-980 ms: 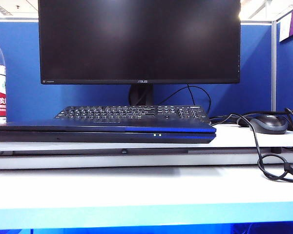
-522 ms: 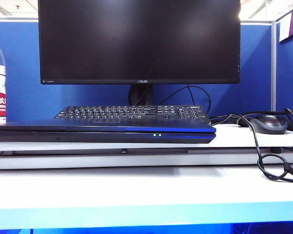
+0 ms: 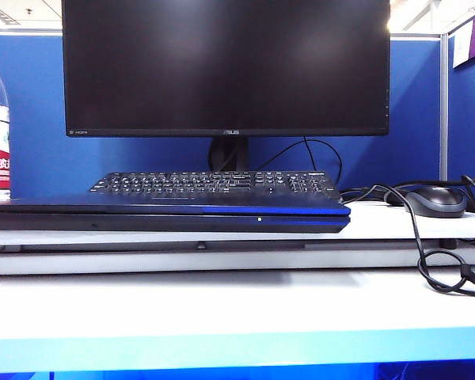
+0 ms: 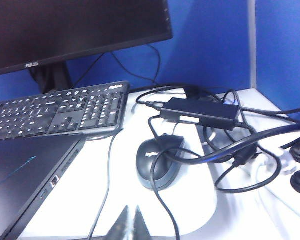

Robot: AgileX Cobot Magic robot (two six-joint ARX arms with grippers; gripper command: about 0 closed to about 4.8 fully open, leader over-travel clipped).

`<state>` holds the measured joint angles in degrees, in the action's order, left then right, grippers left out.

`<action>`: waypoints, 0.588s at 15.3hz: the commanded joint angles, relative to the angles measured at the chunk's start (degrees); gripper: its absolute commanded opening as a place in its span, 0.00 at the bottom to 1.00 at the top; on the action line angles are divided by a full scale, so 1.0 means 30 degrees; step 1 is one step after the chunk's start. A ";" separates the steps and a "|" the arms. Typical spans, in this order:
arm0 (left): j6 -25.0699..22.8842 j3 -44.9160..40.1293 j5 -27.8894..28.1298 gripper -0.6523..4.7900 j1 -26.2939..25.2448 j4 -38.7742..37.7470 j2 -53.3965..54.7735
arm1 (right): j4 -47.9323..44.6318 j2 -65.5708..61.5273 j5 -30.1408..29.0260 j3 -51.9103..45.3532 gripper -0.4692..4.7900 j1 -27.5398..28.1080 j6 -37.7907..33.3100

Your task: Close the lid of the black laptop.

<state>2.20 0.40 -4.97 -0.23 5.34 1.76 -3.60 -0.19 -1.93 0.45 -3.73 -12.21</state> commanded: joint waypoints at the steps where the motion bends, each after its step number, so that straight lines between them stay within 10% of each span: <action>1: -0.0015 0.0007 -0.0073 0.11 -0.0029 0.0219 0.0000 | -0.0313 0.0029 -0.0109 -0.0146 0.08 -0.0219 0.0015; 9: -0.0015 0.0007 -0.0073 0.11 -0.0029 0.0226 0.0000 | 0.0619 0.0036 0.0255 -0.0146 0.08 -0.0204 0.0743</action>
<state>2.20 0.40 -4.97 -0.23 5.34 1.76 -1.10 -0.19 -1.43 0.45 -4.29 -10.70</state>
